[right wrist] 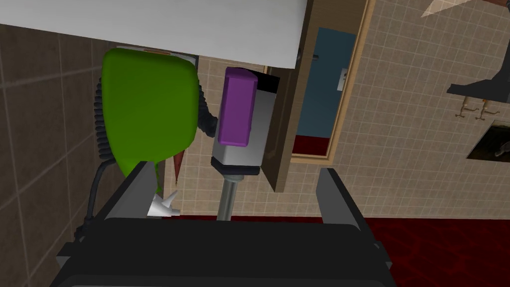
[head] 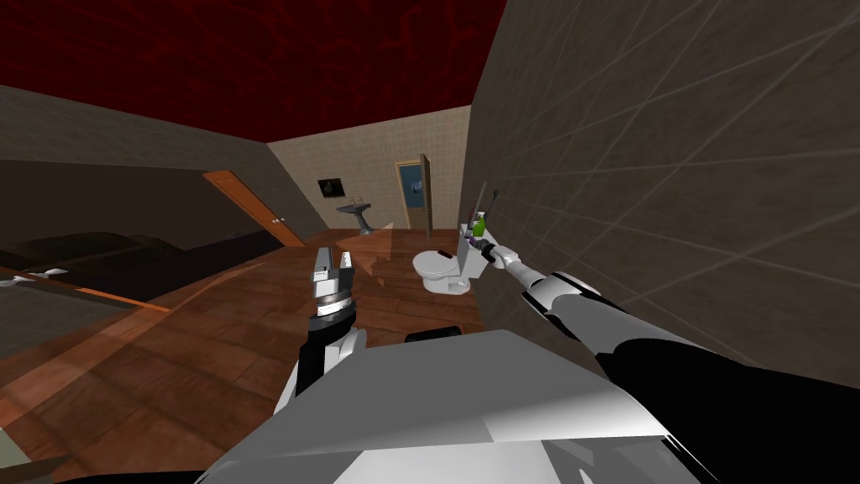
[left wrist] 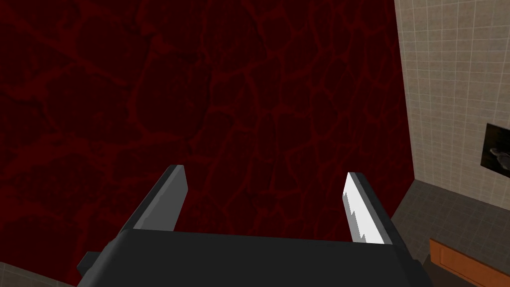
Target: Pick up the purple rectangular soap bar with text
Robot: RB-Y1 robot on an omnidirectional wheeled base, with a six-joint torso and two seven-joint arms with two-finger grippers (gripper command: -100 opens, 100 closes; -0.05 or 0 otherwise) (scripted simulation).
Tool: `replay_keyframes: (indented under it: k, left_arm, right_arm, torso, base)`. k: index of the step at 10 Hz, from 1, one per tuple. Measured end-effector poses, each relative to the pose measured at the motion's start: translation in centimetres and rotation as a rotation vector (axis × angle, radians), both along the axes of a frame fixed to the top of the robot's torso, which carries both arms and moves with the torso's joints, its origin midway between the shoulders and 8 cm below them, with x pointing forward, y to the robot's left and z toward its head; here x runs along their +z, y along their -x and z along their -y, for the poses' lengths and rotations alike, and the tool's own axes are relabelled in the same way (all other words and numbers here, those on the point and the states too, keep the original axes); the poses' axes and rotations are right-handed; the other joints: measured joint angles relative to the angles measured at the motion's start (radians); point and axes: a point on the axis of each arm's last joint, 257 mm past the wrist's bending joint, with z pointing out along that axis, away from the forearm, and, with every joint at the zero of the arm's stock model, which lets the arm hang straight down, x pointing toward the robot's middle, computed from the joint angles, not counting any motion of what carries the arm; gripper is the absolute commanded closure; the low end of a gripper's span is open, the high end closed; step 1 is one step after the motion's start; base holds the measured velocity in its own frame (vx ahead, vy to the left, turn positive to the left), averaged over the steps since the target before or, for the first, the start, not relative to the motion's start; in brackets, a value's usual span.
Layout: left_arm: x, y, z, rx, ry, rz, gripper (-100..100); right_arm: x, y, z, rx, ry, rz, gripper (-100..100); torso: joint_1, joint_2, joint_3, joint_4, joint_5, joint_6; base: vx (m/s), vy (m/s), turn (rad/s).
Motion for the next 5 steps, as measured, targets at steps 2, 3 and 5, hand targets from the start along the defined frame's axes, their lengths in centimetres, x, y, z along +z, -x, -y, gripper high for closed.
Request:
replay_keyframes:
  k: [2, 3, 5]
  left_arm:
    - [0.0, 0.0, 0.0, 0.0, 0.0, 0.0, 0]
    - [0.0, 0.0, 0.0, 0.0, 0.0, 0.0, 0]
    - [0.0, 0.0, 0.0, 0.0, 0.0, 0.0, 0]
  right_arm:
    - [0.6, 0.4, 1.9, 0.004, 0.023, -0.005, -100]
    - [0.8, 0.5, 2.2, 0.012, 0.032, -0.008, -100]
    - [1.5, 1.1, 3.7, 0.016, 0.054, -0.015, -100]
  torso:
    - [0.002, 0.0, 0.0, 0.0, 0.0, 0.0]
    - [0.0, 0.0, 0.0, 0.0, 0.0, 0.0]
    - [0.0, 0.0, 0.0, 0.0, 0.0, 0.0]
  base:
    - [-0.035, 0.074, 0.098]
    - [-0.02, 0.056, 0.066]
    - [-0.026, 0.081, 0.134]
